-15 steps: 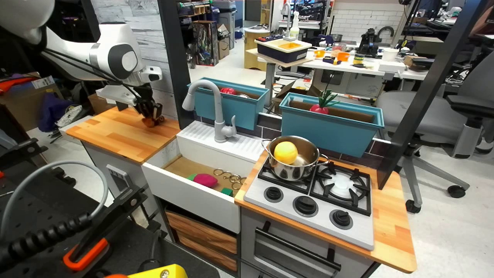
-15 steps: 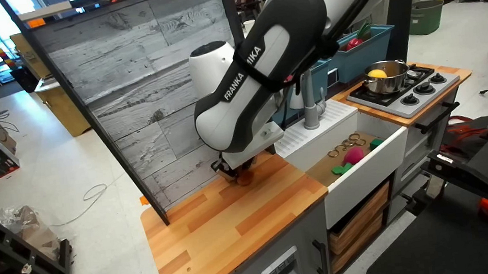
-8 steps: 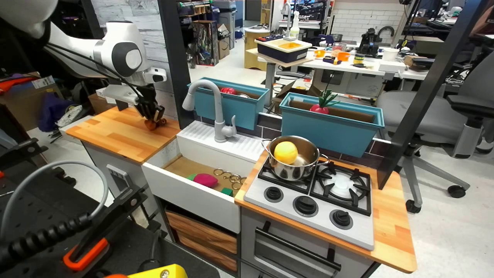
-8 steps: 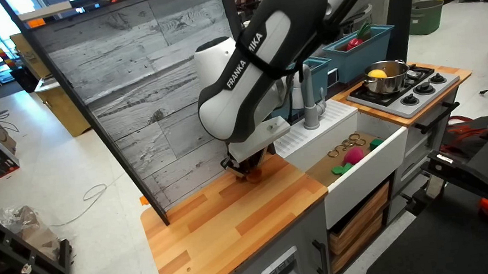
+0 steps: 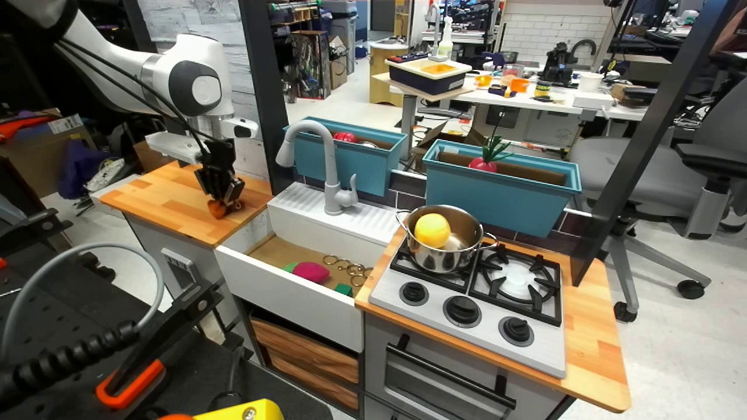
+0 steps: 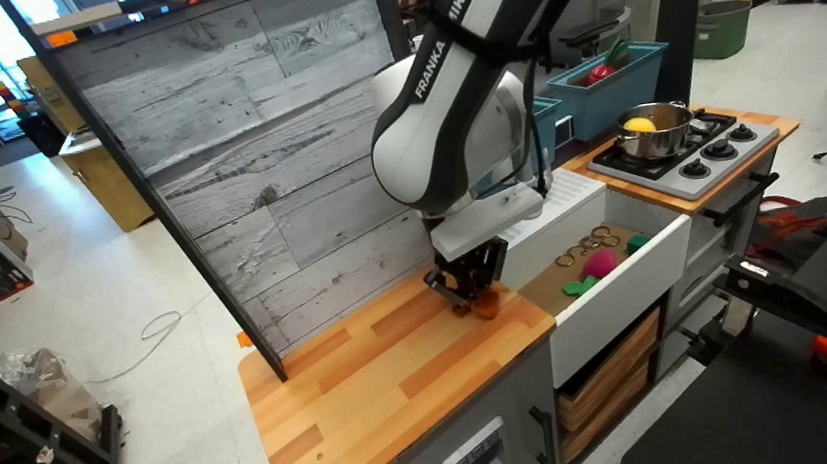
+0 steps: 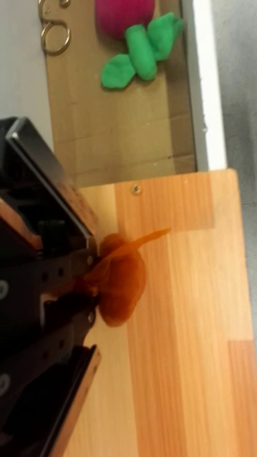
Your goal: Put the doll in the sink
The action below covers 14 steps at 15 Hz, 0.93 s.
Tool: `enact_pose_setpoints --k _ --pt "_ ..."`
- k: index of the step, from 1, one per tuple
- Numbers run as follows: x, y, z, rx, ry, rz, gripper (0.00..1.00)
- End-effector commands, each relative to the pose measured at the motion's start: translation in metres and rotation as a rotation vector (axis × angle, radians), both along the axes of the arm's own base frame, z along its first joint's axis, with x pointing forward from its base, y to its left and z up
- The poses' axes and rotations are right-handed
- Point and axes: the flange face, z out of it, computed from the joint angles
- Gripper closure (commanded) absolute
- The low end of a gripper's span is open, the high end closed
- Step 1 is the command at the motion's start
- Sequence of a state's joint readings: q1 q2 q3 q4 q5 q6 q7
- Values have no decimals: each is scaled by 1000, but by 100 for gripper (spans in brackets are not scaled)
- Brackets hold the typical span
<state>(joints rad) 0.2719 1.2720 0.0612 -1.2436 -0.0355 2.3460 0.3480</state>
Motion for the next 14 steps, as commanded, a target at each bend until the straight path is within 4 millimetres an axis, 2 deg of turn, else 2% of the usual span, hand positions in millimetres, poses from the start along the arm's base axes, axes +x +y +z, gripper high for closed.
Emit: enact_pose_setpoints --k 1,3,8,14 --pt "-32 -40 13 1 65 -63 97" --pt "-45 -64 15 -2 85 -118 97" --pt "-60 -111 17 11 71 -251 97" --pt "-37 -148 21 -17 -81 -322 97"
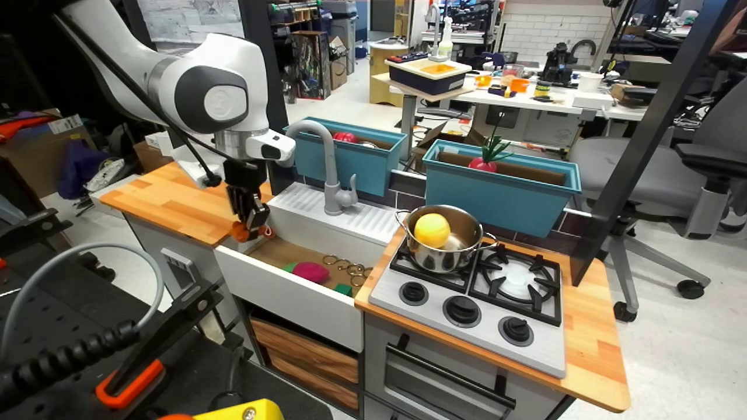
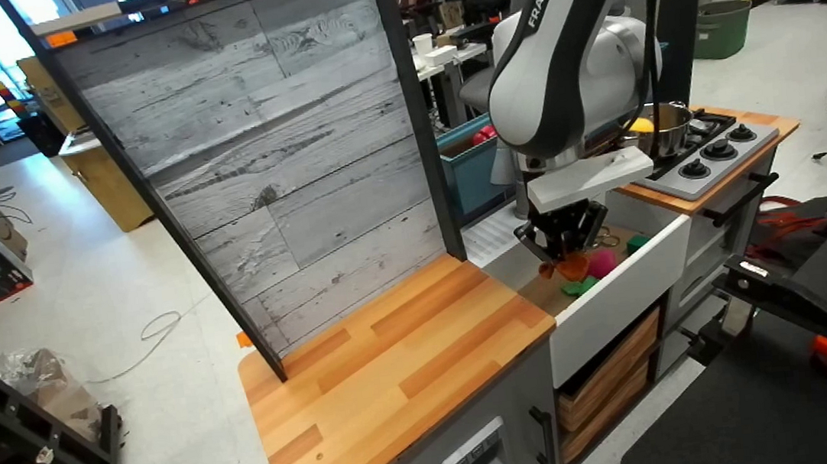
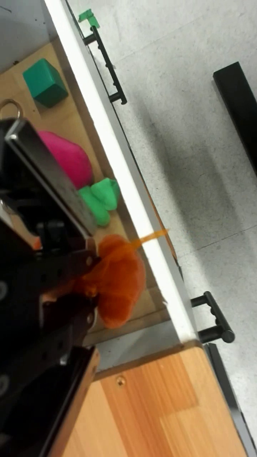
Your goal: Put the doll in the sink
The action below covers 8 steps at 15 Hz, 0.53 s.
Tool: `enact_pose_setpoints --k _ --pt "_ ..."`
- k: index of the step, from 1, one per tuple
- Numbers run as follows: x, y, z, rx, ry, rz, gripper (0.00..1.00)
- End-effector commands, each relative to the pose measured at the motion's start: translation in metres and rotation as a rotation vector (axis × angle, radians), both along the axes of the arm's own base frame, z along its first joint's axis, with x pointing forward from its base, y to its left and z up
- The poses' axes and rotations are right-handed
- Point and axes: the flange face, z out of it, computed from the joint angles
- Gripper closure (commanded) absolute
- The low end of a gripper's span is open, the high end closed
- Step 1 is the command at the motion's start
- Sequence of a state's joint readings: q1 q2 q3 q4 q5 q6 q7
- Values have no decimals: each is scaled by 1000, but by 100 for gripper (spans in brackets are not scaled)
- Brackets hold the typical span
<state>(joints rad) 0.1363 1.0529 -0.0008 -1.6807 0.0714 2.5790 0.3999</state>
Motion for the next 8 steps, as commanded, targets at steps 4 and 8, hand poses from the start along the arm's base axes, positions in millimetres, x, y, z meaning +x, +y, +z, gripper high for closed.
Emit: enact_pose_setpoints --k 4,8 --pt "21 -30 9 -37 -113 -51 97" --pt "26 -45 -6 -62 -110 -63 97"
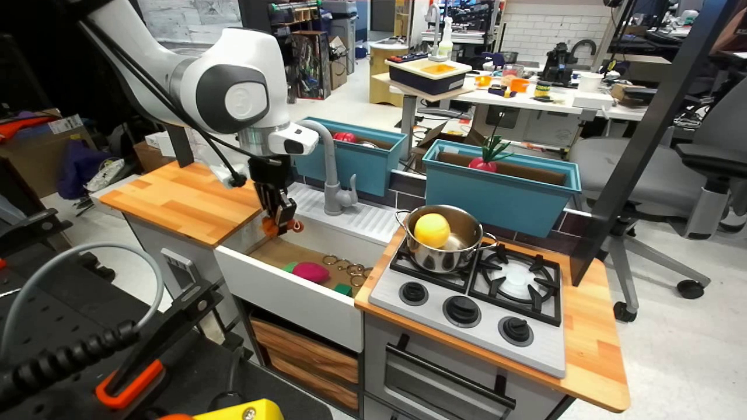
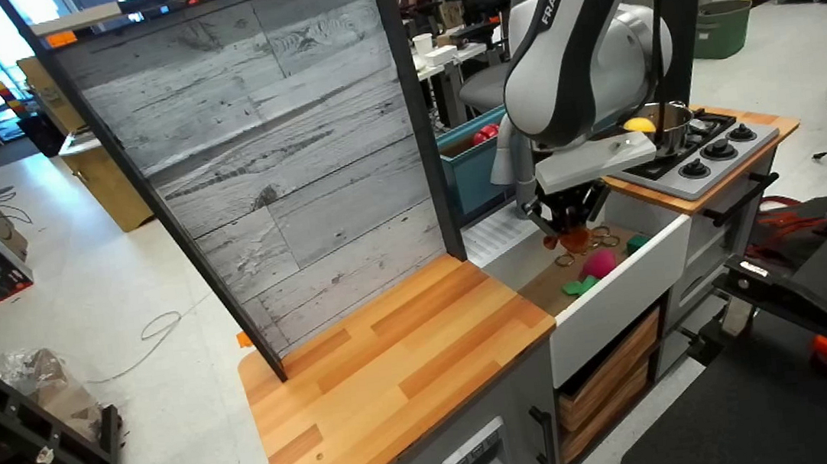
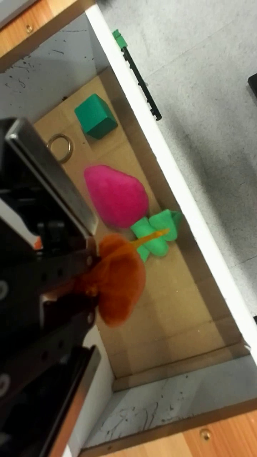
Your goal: Put the doll in the sink
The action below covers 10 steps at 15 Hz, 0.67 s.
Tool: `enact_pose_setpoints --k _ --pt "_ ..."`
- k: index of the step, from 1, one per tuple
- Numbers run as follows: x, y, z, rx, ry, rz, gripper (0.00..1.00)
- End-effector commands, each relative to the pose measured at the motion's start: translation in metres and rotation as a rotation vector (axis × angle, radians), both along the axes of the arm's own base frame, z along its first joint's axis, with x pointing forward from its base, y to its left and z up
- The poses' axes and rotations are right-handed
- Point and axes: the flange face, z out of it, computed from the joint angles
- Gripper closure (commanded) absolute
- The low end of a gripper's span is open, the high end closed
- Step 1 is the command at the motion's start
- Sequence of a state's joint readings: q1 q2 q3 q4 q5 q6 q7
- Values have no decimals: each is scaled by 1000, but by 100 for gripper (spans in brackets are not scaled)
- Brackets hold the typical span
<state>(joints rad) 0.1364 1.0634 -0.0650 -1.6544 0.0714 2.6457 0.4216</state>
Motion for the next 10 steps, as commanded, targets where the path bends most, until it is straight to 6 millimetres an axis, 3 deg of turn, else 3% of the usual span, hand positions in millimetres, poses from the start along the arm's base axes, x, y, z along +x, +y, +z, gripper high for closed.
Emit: enact_pose_setpoints --k 1,5,10 --pt "7 -10 -18 -12 -14 -13 97" --pt "13 -13 -46 4 0 -14 97" --pt "20 -3 -80 -13 -4 20 97"
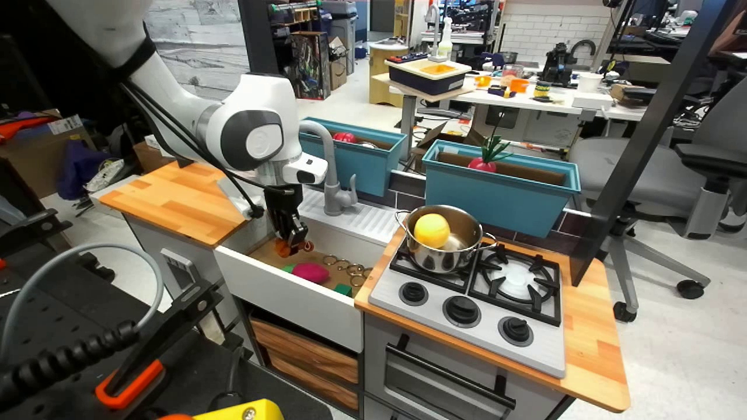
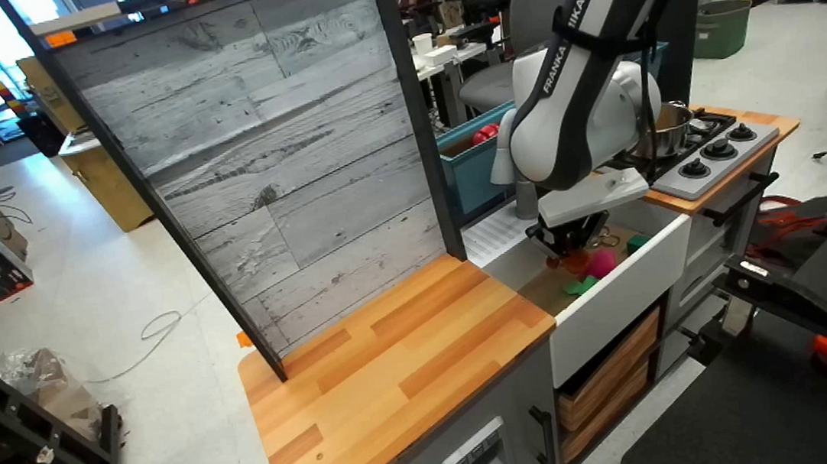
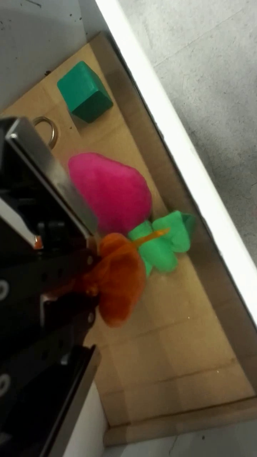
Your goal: Put the doll in the sink
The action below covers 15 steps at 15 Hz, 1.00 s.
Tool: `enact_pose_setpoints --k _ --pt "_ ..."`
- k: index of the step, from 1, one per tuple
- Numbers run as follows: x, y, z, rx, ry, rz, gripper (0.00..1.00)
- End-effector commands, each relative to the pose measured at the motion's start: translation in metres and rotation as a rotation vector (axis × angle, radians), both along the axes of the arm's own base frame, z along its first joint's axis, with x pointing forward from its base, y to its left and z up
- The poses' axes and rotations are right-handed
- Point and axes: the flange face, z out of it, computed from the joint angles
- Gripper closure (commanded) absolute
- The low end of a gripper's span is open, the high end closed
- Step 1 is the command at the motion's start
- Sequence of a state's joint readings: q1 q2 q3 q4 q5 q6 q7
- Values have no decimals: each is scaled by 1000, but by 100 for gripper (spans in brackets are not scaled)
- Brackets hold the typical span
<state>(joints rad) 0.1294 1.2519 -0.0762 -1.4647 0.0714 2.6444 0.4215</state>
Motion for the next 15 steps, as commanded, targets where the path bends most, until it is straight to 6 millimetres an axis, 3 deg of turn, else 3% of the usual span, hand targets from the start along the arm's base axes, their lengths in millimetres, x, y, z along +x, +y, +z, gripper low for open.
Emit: enact_pose_setpoints --k 1,7,11,12,13,15 --pt "9 7 -27 -5 0 28 97" --pt "5 26 -68 -26 41 84 97" --pt "13 37 -70 -39 52 122 97" --pt "15 39 -71 -38 50 127 62" --pt "16 41 -70 -34 54 128 61" --pt "14 45 -57 -24 54 137 47"
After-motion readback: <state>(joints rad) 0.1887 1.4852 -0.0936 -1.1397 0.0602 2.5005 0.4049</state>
